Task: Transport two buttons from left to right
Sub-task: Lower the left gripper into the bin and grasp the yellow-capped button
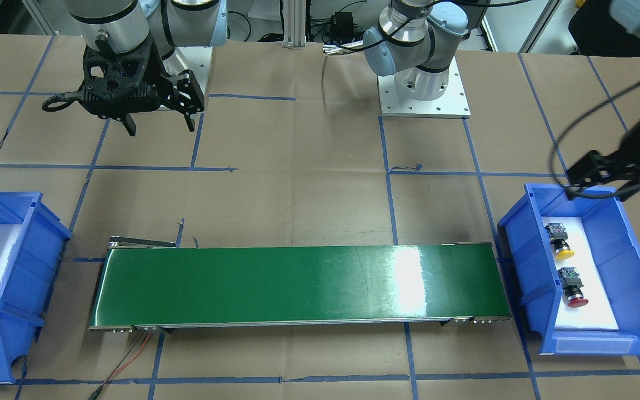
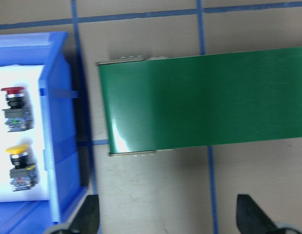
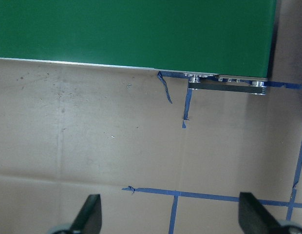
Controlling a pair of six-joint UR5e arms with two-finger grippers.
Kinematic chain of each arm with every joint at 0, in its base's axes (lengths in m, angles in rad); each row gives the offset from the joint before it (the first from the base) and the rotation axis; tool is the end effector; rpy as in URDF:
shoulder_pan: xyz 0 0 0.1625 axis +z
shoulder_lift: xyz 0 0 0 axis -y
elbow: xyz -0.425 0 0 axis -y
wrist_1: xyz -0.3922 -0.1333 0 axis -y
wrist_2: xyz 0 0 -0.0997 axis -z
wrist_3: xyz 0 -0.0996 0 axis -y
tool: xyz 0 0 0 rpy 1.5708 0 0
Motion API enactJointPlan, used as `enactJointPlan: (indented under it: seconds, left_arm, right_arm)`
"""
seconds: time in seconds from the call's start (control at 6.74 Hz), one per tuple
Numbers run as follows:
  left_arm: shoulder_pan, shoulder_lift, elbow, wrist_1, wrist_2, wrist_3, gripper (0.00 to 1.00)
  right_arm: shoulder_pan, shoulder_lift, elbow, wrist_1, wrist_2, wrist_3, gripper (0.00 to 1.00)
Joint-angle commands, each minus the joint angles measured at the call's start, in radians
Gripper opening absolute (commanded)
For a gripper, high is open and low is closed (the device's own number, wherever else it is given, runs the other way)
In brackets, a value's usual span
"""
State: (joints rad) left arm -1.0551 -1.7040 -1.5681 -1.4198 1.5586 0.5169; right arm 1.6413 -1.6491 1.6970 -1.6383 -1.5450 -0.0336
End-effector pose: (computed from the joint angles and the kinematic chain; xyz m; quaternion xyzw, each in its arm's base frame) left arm 0.1527 -0.5422 0.4352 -0.0007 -0.9999 0.0119 0.0002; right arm 0.1679 -0.4494 0.4698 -0.0521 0.9985 -0.0096 0.0131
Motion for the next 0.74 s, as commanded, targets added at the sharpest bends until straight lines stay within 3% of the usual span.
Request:
enactJointPlan:
  seconds: [0.0,0.59]
  left_arm:
    - [0.177,-0.035,-0.004,0.019,0.000,0.124,1.00]
    - [0.129,-0.101,-0.039,0.116,-0.008,0.063,0.96]
  right_arm:
    - [0.002,0.000,0.000,0.000,-0.001,0.000,1.00]
    - [0.000,0.002,0.003,-0.002,0.002,0.001,1.00]
